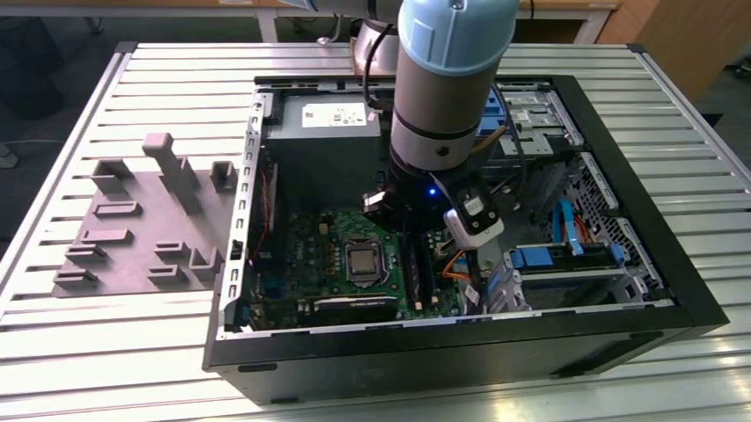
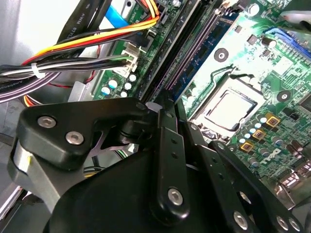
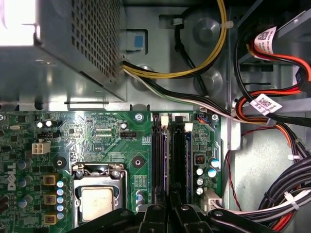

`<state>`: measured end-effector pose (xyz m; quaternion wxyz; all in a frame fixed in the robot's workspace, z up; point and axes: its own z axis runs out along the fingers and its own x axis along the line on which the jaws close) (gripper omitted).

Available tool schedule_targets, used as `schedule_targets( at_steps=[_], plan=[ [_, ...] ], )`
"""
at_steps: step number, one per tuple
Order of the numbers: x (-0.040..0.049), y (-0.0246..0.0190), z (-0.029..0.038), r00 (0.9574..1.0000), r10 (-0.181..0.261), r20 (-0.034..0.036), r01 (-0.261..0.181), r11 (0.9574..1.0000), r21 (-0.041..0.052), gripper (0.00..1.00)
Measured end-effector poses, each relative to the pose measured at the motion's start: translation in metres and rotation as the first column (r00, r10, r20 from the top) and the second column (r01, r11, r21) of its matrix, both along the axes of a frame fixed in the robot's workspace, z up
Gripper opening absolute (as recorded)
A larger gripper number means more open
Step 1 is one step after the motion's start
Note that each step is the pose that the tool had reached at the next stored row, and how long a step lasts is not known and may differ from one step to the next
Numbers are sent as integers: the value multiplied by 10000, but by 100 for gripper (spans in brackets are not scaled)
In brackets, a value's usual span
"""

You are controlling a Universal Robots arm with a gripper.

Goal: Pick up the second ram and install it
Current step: 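Insert the second ram into the second slot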

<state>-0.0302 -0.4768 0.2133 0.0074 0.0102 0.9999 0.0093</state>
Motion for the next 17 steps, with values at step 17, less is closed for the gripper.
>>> schedule_targets(
  at_steps=[17],
  plan=[
    [1, -18, 4, 10000, 78, 0, -78, 9999, 75, 14]
  ],
)
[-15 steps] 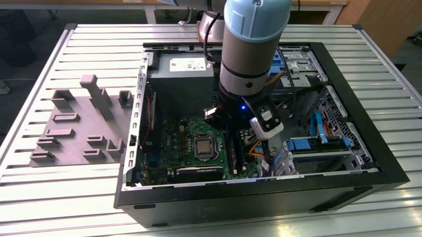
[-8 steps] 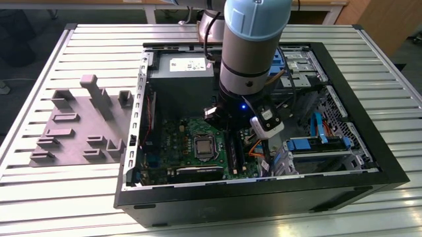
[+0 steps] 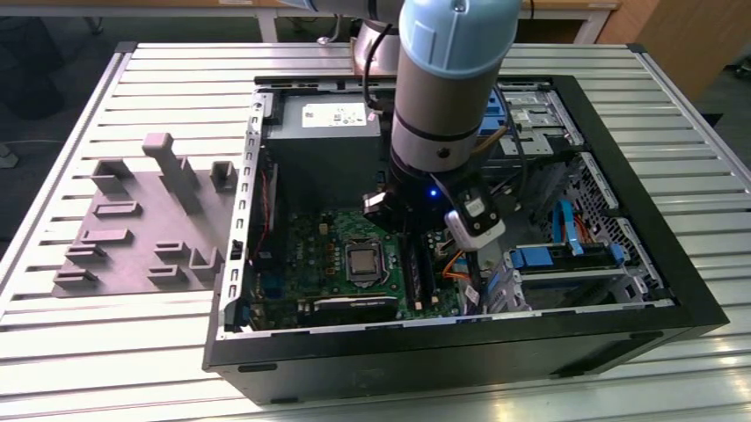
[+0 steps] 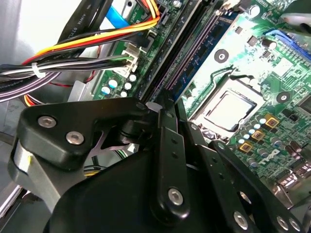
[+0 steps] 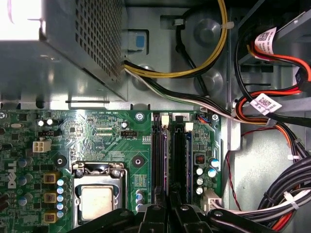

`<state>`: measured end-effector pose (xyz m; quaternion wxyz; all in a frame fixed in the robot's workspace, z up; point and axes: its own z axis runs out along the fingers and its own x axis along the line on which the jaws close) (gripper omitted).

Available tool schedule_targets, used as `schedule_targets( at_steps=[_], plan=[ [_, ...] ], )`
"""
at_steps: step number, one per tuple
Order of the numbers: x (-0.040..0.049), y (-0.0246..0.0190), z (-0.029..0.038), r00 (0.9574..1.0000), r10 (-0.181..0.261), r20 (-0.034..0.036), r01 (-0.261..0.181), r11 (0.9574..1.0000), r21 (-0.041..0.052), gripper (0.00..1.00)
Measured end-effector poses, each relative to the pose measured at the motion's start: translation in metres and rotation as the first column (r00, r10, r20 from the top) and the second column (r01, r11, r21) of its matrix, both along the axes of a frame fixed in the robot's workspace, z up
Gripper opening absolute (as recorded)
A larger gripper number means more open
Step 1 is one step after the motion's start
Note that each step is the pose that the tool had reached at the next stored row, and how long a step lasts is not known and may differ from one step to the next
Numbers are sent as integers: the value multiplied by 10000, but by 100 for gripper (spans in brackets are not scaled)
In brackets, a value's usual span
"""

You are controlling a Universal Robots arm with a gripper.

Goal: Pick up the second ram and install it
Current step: 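Insert the second ram into the second slot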

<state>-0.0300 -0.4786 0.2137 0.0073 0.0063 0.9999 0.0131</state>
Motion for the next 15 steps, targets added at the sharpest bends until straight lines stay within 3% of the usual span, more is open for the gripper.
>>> schedule_targets(
  at_steps=[15],
  plan=[
    [0, -11, -4, 10000, -1, -1, 1, 10000, 37, 14]
  ],
)
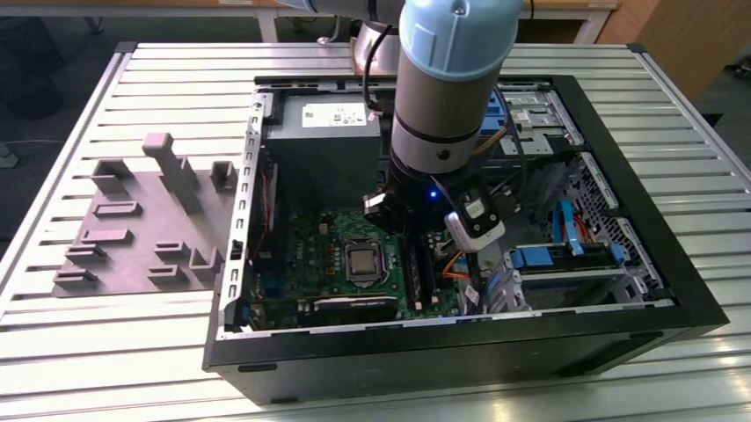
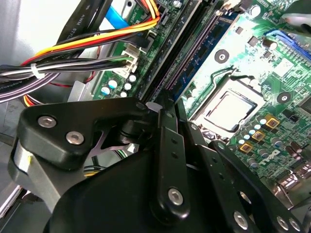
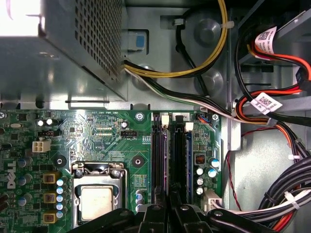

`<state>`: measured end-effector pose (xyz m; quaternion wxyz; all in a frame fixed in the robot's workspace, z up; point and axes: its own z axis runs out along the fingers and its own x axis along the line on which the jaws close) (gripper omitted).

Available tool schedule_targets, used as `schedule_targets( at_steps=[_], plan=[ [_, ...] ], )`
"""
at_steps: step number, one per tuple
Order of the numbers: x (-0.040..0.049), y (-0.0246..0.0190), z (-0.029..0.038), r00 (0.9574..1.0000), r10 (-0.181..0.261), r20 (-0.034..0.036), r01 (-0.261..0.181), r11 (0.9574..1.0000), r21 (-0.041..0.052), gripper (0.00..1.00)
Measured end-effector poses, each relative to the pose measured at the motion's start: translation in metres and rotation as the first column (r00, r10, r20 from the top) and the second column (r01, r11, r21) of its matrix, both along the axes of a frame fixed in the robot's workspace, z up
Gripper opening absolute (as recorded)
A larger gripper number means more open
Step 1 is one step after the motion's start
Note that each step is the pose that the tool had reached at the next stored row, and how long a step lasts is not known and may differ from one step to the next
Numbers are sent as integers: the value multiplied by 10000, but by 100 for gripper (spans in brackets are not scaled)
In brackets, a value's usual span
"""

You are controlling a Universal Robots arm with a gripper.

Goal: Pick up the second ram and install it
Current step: 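Insert the second ram into the second slot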

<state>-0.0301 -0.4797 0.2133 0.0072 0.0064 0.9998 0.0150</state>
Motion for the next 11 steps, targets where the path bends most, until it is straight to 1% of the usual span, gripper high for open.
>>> schedule_targets(
  at_steps=[5, 11],
  plan=[
    [0, 0, -21, 10000, 0, -1, 0, 10000, -2, 14],
    [0, 0, -23, 10000, 0, 0, 0, 10000, -1, 14]
  ],
)
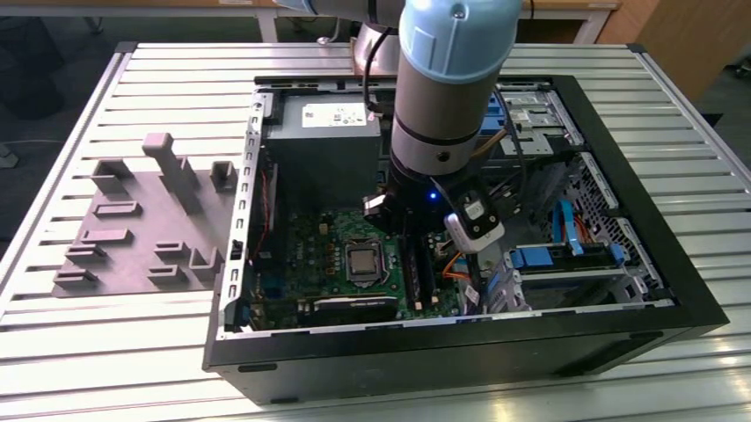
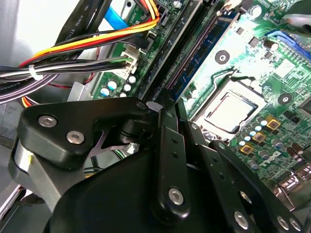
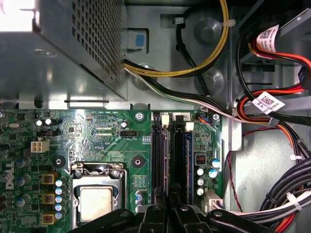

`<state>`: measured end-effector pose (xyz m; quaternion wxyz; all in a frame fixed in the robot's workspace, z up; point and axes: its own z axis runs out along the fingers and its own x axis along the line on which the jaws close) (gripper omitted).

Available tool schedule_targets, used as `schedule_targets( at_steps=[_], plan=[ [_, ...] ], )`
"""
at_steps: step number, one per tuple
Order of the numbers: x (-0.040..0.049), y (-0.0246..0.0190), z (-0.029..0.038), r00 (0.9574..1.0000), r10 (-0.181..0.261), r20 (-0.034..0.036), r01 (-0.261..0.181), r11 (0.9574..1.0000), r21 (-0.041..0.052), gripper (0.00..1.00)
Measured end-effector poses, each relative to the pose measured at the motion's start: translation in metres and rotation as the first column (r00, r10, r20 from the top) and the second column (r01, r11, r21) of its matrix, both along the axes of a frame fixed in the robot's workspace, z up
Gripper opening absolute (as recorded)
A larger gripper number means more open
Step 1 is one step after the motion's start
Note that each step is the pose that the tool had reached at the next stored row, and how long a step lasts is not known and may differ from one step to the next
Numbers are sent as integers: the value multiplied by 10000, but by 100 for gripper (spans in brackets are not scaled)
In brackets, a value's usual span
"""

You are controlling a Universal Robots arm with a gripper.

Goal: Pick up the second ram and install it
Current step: 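Insert the second ram into the second slot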

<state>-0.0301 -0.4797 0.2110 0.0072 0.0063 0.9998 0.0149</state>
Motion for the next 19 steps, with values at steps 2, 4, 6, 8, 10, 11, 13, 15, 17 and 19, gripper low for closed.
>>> schedule_targets(
  at_steps=[2, 4, 6, 8, 10, 11, 13, 15, 17, 19],
  plan=[
    [0, 0, 0, 10000, 0, 0, 0, 10000, 1, 14],
    [0, 1, 5, 10000, 0, 1, 0, 10000, 4, 14],
    [0, 0, 10, 10000, 0, 1, 0, 10000, 3, 14],
    [0, 0, 11, 10000, 0, 0, 0, 10000, 3, 14],
    [0, 0, 12, 10000, 18, 0, -18, 10000, 3, 14],
    [0, 0, 12, 10000, 38, 0, -38, 10000, 3, 14],
    [0, 0, 12, 10000, 82, 0, -82, 10000, 2, 14],
    [-1, 0, 12, 10000, 90, 0, -90, 10000, 4, 14],
    [-1, -1, 12, 10000, 91, 0, -91, 10000, 6, 14],
    [0, -1, 12, 10000, 92, 0, -92, 10000, 6, 14]
  ],
)
